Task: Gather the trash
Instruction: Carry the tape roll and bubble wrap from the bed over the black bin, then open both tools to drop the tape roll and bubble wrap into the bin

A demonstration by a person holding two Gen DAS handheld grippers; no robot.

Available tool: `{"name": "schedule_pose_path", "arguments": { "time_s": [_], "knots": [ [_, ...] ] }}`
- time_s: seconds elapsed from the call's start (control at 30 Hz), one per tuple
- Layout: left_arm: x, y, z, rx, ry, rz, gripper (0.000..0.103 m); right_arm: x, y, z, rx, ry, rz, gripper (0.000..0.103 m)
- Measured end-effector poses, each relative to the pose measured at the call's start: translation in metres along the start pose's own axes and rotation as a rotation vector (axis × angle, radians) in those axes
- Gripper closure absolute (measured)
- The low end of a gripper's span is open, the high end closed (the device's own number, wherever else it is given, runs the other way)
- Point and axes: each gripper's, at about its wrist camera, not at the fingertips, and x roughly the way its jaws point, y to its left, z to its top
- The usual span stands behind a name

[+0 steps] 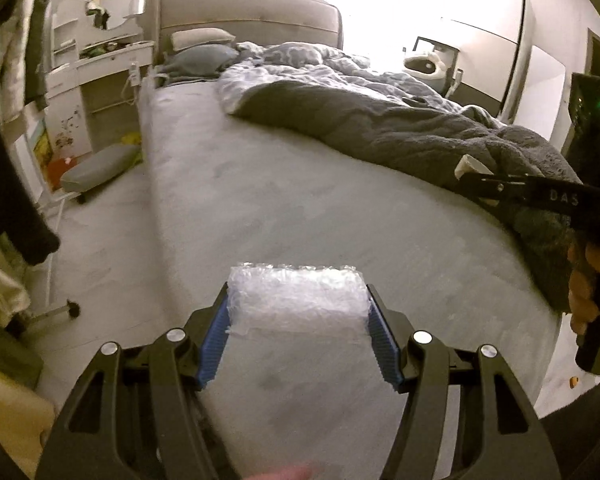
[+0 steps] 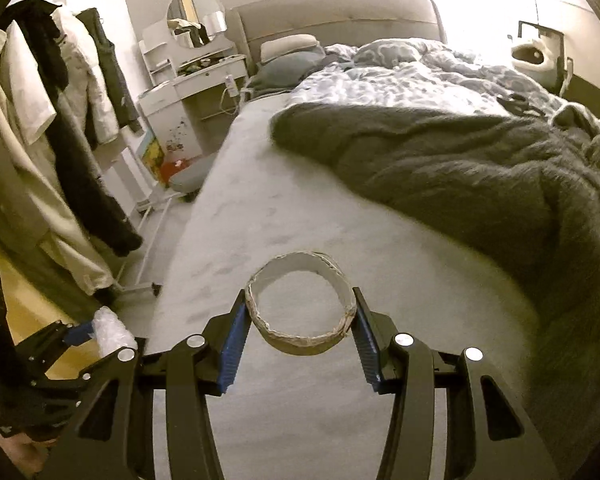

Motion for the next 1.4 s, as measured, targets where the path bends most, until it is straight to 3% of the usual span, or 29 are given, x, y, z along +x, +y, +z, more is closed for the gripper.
{"name": "schedule_pose_path", "arguments": {
  "time_s": [0.4,0.83,1.13,1.4],
  "knots": [
    [-0.016,0.082,-0.04,-0.086,0.059,0.085,0.037,0.002,0.101,-0.018,-0.082,0.026,0.072,0.053],
    [0.007,0.142,-0.089,-0.163,0.221,0.13,0.037,0.056,0.183,-0.028,-0.171,0.112,0.135,0.053],
    [0.018,0.179,-0.12,-0.263,0.357,0.15,0.037,0.082,0.217,-0.041,-0.224,0.173,0.18,0.053],
    [0.008,0.205,-0.131,-0.312,0.398,0.142,0.034,0.107,0.247,-0.057,-0.259,0.237,0.21,0.053]
  ]
}}
